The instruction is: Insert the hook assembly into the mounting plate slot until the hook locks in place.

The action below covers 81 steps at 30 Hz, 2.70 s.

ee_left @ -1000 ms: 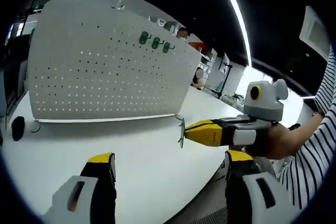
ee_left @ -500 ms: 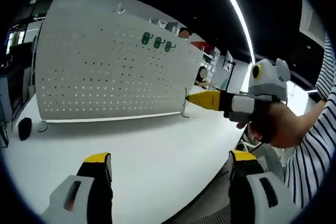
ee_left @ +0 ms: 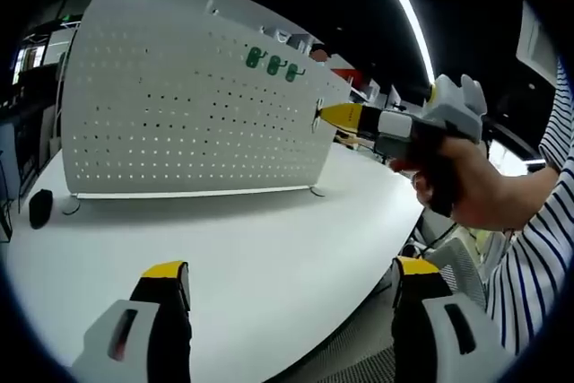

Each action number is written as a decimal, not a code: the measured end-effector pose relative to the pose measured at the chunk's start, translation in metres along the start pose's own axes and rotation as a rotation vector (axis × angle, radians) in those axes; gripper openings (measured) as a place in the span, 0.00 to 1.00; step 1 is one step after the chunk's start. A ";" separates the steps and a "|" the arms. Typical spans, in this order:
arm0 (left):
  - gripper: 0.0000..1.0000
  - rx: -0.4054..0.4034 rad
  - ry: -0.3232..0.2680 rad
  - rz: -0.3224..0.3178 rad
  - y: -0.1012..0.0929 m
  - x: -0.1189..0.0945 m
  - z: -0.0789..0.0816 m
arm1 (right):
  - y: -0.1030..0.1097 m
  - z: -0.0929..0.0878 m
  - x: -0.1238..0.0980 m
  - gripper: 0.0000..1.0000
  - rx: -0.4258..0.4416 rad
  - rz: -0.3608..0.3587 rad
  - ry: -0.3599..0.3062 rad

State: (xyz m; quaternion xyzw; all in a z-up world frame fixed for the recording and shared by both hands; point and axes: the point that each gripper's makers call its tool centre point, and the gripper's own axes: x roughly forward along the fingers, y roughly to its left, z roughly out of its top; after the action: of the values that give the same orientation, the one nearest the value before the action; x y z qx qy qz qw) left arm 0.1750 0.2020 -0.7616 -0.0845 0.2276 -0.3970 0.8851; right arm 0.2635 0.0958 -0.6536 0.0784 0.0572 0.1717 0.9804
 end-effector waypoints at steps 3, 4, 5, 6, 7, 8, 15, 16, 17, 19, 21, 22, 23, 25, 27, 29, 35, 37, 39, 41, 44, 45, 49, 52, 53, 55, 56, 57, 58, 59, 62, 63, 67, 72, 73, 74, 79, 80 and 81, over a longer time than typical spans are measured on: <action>0.97 0.000 -0.027 0.008 0.003 -0.001 0.005 | -0.011 0.010 0.005 0.01 -0.018 -0.029 -0.022; 0.96 -0.004 -0.042 0.017 0.006 -0.002 0.007 | -0.015 0.013 0.007 0.01 -0.024 -0.040 -0.029; 0.96 -0.008 -0.046 0.025 0.009 -0.002 0.008 | -0.022 0.017 0.009 0.01 -0.019 -0.058 -0.043; 0.96 -0.012 -0.048 0.035 0.012 -0.003 0.008 | -0.026 0.020 0.011 0.01 -0.015 -0.063 -0.048; 0.96 -0.013 -0.052 0.045 0.014 -0.003 0.008 | -0.032 0.024 0.013 0.01 -0.012 -0.077 -0.055; 0.95 -0.012 -0.058 0.055 0.016 -0.003 0.009 | -0.036 0.026 0.015 0.01 -0.017 -0.086 -0.061; 0.96 0.009 -0.041 0.061 0.014 -0.001 0.006 | -0.072 0.045 0.026 0.01 -0.046 -0.154 -0.090; 0.96 0.011 -0.039 0.061 0.013 -0.001 0.005 | -0.079 0.049 0.028 0.01 -0.045 -0.164 -0.098; 0.96 0.010 -0.040 0.062 0.014 -0.002 0.005 | -0.083 0.052 0.029 0.01 -0.044 -0.169 -0.100; 0.95 0.000 -0.038 0.067 0.017 -0.002 0.005 | -0.093 0.059 0.032 0.01 -0.054 -0.183 -0.113; 0.94 -0.003 -0.040 0.068 0.017 -0.003 0.005 | -0.101 0.064 0.034 0.01 -0.043 -0.198 -0.122; 0.93 -0.001 -0.042 0.068 0.016 -0.003 0.006 | -0.103 0.065 0.034 0.01 -0.034 -0.203 -0.126; 0.92 0.008 -0.049 0.070 0.017 -0.004 0.007 | -0.106 0.068 0.035 0.01 -0.020 -0.210 -0.134; 0.92 0.009 -0.052 0.079 0.018 -0.004 0.007 | -0.108 0.071 0.037 0.01 -0.039 -0.212 -0.135; 0.91 0.006 -0.050 0.083 0.019 -0.004 0.007 | -0.112 0.073 0.040 0.01 -0.040 -0.214 -0.139; 0.90 0.006 -0.052 0.087 0.020 -0.004 0.008 | -0.119 0.073 0.043 0.01 -0.035 -0.223 -0.139; 0.90 0.001 -0.051 0.107 0.024 -0.005 0.007 | -0.134 0.081 0.048 0.01 -0.061 -0.259 -0.158; 0.90 -0.006 -0.056 0.113 0.027 -0.005 0.008 | -0.139 0.086 0.051 0.01 -0.068 -0.266 -0.171; 0.91 -0.009 -0.058 0.117 0.027 -0.006 0.008 | -0.142 0.090 0.053 0.01 -0.077 -0.270 -0.177; 0.90 -0.001 -0.044 0.116 0.026 -0.004 0.006 | -0.148 0.095 0.056 0.01 -0.077 -0.279 -0.188; 0.90 0.012 -0.019 0.117 0.025 -0.003 0.002 | -0.153 0.106 0.059 0.01 -0.053 -0.284 -0.220; 0.90 0.015 -0.013 0.117 0.025 -0.003 0.001 | -0.154 0.108 0.060 0.01 -0.057 -0.289 -0.224; 0.89 0.026 -0.006 0.116 0.023 -0.002 -0.001 | -0.159 0.114 0.066 0.01 -0.074 -0.294 -0.235; 0.88 0.025 -0.001 0.120 0.024 -0.002 -0.002 | -0.163 0.116 0.068 0.01 -0.077 -0.298 -0.238; 0.87 0.024 0.004 0.121 0.025 -0.002 -0.003 | -0.165 0.117 0.069 0.01 -0.074 -0.299 -0.241; 0.87 0.031 0.012 0.124 0.025 -0.002 -0.004 | -0.167 0.117 0.070 0.01 -0.077 -0.303 -0.243; 0.87 0.031 0.014 0.124 0.024 -0.001 -0.005 | -0.168 0.117 0.071 0.01 -0.081 -0.304 -0.242; 0.87 0.031 0.014 0.123 0.024 -0.001 -0.005 | -0.171 0.117 0.072 0.01 -0.084 -0.309 -0.241; 0.87 0.029 0.014 0.124 0.024 -0.001 -0.005 | -0.173 0.117 0.073 0.01 -0.081 -0.310 -0.240; 0.88 0.025 0.016 0.126 0.025 -0.001 -0.005 | -0.175 0.116 0.074 0.01 -0.072 -0.316 -0.237; 0.89 0.011 0.016 0.121 0.025 -0.001 -0.005 | -0.176 0.117 0.075 0.01 -0.077 -0.315 -0.239; 0.90 0.003 0.005 0.117 0.025 0.000 -0.004 | -0.177 0.118 0.075 0.01 -0.081 -0.317 -0.240; 0.91 0.001 0.004 0.125 0.026 -0.001 -0.003 | -0.183 0.120 0.077 0.01 -0.076 -0.326 -0.246; 0.93 -0.006 -0.008 0.129 0.027 -0.001 -0.001 | -0.191 0.122 0.083 0.01 -0.068 -0.330 -0.250; 0.93 -0.005 -0.008 0.131 0.027 -0.001 -0.001 | -0.192 0.122 0.084 0.01 -0.069 -0.333 -0.249; 0.94 -0.001 -0.009 0.133 0.027 -0.001 -0.001 | -0.193 0.123 0.085 0.01 -0.072 -0.335 -0.249; 0.95 0.015 -0.002 0.136 0.025 0.000 -0.002 | -0.197 0.127 0.090 0.01 -0.099 -0.339 -0.254; 0.95 0.014 -0.002 0.136 0.026 0.000 -0.002 | -0.197 0.127 0.090 0.01 -0.106 -0.338 -0.253; 0.95 0.011 -0.004 0.137 0.026 0.000 -0.002 | -0.198 0.128 0.090 0.01 -0.110 -0.341 -0.254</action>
State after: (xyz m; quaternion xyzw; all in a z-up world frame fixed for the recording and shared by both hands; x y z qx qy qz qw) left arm 0.1916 0.2199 -0.7715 -0.0645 0.2289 -0.3365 0.9112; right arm 0.4307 -0.0744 -0.5705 0.0350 -0.0637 -0.0051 0.9973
